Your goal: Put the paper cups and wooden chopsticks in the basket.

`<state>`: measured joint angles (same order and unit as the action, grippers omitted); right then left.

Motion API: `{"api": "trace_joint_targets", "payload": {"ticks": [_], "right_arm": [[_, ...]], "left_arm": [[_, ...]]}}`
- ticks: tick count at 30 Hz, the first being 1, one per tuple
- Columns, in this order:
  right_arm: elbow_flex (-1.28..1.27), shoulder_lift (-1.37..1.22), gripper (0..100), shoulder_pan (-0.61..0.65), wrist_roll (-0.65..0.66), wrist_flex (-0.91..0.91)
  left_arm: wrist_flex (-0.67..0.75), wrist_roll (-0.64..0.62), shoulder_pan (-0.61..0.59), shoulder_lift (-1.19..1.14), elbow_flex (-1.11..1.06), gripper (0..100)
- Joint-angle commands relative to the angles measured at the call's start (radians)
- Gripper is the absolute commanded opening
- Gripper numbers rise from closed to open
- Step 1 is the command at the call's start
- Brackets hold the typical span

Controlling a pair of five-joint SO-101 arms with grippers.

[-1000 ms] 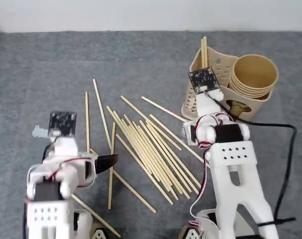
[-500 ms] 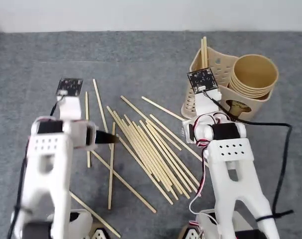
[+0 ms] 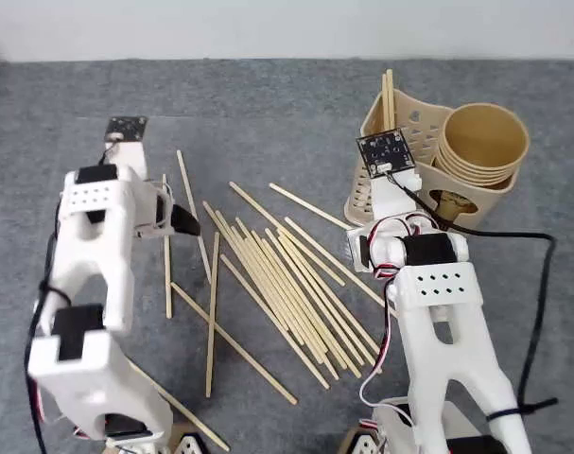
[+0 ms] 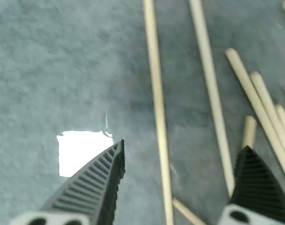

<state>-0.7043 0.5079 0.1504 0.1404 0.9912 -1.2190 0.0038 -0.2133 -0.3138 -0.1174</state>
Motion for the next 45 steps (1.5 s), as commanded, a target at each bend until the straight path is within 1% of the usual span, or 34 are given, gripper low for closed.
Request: {"api": "trace_joint_targets", "payload": {"ticks": [1,7,10,17,19,25,28,31,34,38,40,43,45], "right_arm": [[0.006,-0.004,6.5,-0.010,-0.008,-0.018],[0.006,-0.004,6.5,-0.010,-0.008,-0.018],[0.006,-0.004,6.5,-0.010,-0.008,-0.018],[0.006,-0.004,6.5,-0.010,-0.008,-0.018],[0.006,-0.004,6.5,-0.010,-0.008,-0.018],[0.006,-0.004,6.5,-0.010,-0.006,-0.018],[0.006,-0.004,6.5,-0.010,-0.006,-0.018],[0.006,-0.004,6.5,-0.010,-0.006,-0.018],[0.006,-0.004,6.5,-0.010,-0.006,-0.018],[0.005,-0.004,6.5,-0.010,-0.006,-0.018],[0.005,-0.004,6.5,-0.010,-0.006,-0.018],[0.005,-0.004,6.5,-0.010,-0.006,-0.018],[0.005,-0.004,6.5,-0.010,-0.006,-0.018]], "left_arm": [[0.006,0.006,-0.009,-0.094,0.153,35],[0.005,0.000,-0.003,-0.233,0.292,35],[0.005,-0.040,0.003,-0.276,0.349,35],[0.003,-0.051,0.049,-0.348,0.381,34],[-0.009,-0.046,0.051,-0.353,0.389,30],[-0.035,-0.043,0.051,-0.364,0.415,12],[-0.035,-0.043,0.051,-0.364,0.415,5],[-0.035,-0.043,0.051,-0.365,0.415,2],[-0.038,-0.043,0.057,-0.365,0.414,1],[-0.129,-0.041,0.094,-0.353,0.423,1],[-0.161,-0.002,0.117,-0.353,0.433,1],[-0.207,0.103,0.129,-0.353,0.460,1],[-0.210,0.129,0.140,-0.358,0.490,1]]}}
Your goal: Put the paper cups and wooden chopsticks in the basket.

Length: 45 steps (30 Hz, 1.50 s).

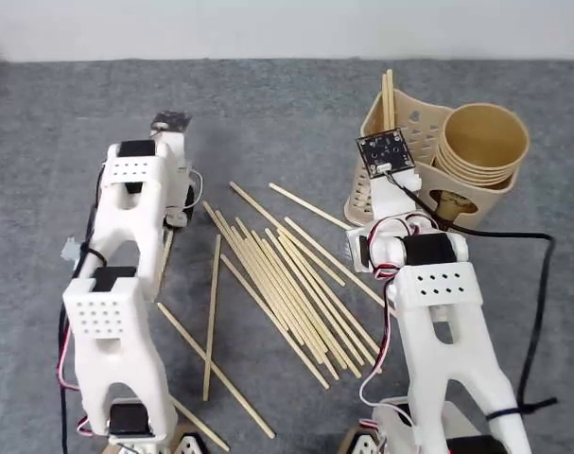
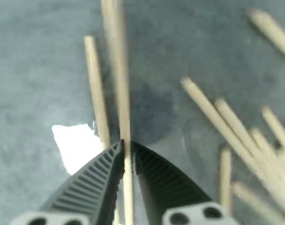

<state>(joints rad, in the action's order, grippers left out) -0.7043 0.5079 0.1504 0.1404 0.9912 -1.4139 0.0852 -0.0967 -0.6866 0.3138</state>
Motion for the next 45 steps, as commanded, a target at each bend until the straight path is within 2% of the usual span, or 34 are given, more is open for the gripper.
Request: {"api": "trace_joint_targets", "payload": {"ticks": [1,6,13,15,19,21,24,27,39,42,45], "right_arm": [[0.005,-0.004,6.5,-0.010,-0.006,-0.018],[0.005,-0.004,6.5,-0.010,-0.006,-0.018],[0.005,-0.004,6.5,-0.010,-0.003,-0.018],[0.005,-0.004,6.5,-0.010,-0.003,-0.018],[0.005,-0.004,6.5,-0.010,-0.003,-0.018],[0.005,-0.004,6.5,-0.010,-0.002,-0.018],[0.005,-0.004,6.5,-0.010,-0.002,-0.018],[0.005,-0.004,6.5,-0.010,-0.002,-0.018],[0.005,-0.004,6.5,-0.012,-0.003,-0.018],[0.005,-0.004,6.5,-0.013,-0.002,-0.018],[0.005,-0.004,6.5,-0.013,-0.002,-0.018]], "left_arm": [[-0.028,0.038,0.026,0.014,0.067,1],[-0.086,-0.028,0.029,0.021,0.088,1],[-0.216,-0.034,-0.009,0.017,0.328,2],[-0.261,-0.028,-0.035,0.009,0.417,8],[-0.287,-0.025,-0.101,0.009,0.487,26],[-0.287,0.005,-0.123,0.006,0.472,28],[-0.285,0.114,-0.141,-0.025,0.443,28],[-0.281,0.170,-0.158,-0.083,0.444,28],[-0.288,0.186,-0.140,-0.330,0.553,28],[-0.301,0.186,-0.124,-0.361,0.568,20],[-0.316,0.186,-0.100,-0.367,0.581,7]]}}
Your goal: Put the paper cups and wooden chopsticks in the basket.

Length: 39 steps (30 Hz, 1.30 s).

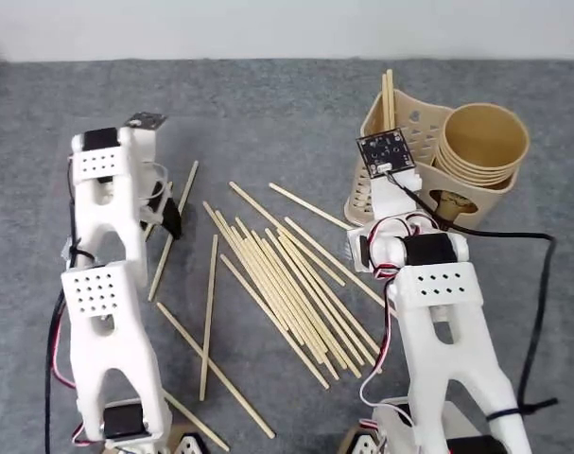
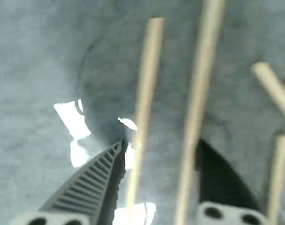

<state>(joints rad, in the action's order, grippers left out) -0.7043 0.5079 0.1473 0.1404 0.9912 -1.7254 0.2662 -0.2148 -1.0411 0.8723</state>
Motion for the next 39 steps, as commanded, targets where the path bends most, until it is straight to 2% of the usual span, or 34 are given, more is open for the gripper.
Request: {"api": "trace_joint_targets", "payload": {"ticks": [1,6,10,18,25,39], "right_arm": [[0.005,-0.004,6.5,-0.010,-0.002,-0.018],[0.005,-0.004,6.5,-0.012,0.000,-0.018],[0.005,-0.004,6.5,-0.012,0.000,-0.018],[0.005,-0.004,6.5,-0.013,0.000,-0.018],[0.005,-0.004,6.5,-0.013,0.000,-0.018],[0.006,0.027,6.4,-0.019,0.003,-0.007]], "left_arm": [[-0.005,0.005,0.028,-0.014,0.019,3],[-0.028,0.000,0.081,-0.014,0.010,1],[-0.028,-0.060,0.126,-0.008,-0.007,1],[-0.028,-0.068,0.189,0.066,-0.007,1],[-0.029,-0.120,0.187,0.189,-0.013,1],[-0.029,-0.123,0.193,0.427,-0.008,1]]}}
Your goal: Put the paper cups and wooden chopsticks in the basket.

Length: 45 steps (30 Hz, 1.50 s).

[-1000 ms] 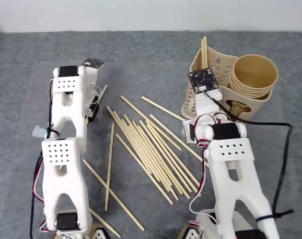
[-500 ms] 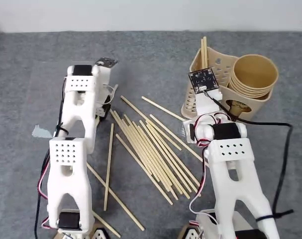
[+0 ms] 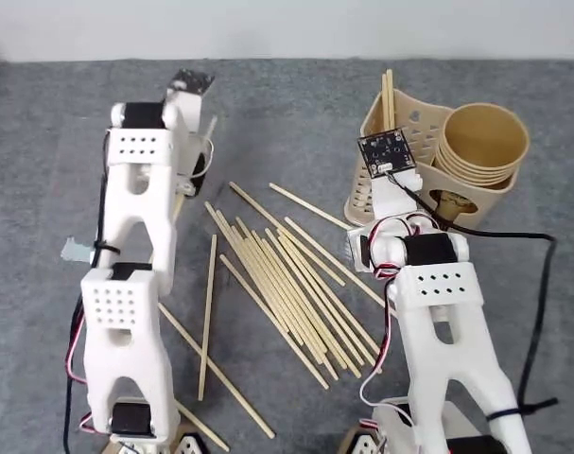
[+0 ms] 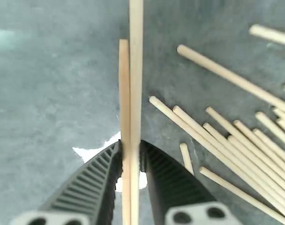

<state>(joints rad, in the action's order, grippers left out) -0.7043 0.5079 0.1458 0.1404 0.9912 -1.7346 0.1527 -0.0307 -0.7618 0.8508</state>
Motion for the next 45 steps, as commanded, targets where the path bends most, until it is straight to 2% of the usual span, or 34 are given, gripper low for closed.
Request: {"api": "trace_joint_targets", "payload": {"ticks": [1,5,10,17,22,31,38,41,45], "right_arm": [[0.006,0.048,6.3,-0.030,0.003,0.007],[0.008,0.197,6.4,-0.074,0.003,0.068],[0.005,0.404,6.3,-0.136,0.003,0.148],[0.003,0.604,6.1,-0.260,-0.002,0.177],[-0.012,0.674,6.0,-0.337,-0.008,0.168],[-0.114,0.765,6.0,-0.375,-0.008,0.077],[-0.123,0.806,6.0,-0.378,-0.008,0.077],[-0.124,0.806,6.0,-0.375,-0.008,0.077],[-0.124,0.809,6.0,-0.372,-0.008,0.081]], "left_arm": [[-0.020,-0.009,0.020,0.178,0.015,1],[-0.018,-0.018,0.080,0.305,0.015,1],[-0.015,-0.091,0.181,0.466,0.016,1],[0.087,-0.233,0.285,0.609,0.016,1],[0.239,-0.341,0.336,0.628,0.016,1],[0.628,-0.539,0.402,0.624,0.008,1],[0.862,-0.658,0.437,0.589,-0.012,1],[0.931,-0.701,0.437,0.543,-0.035,1],[0.948,-0.755,0.437,0.493,-0.042,1]]}}
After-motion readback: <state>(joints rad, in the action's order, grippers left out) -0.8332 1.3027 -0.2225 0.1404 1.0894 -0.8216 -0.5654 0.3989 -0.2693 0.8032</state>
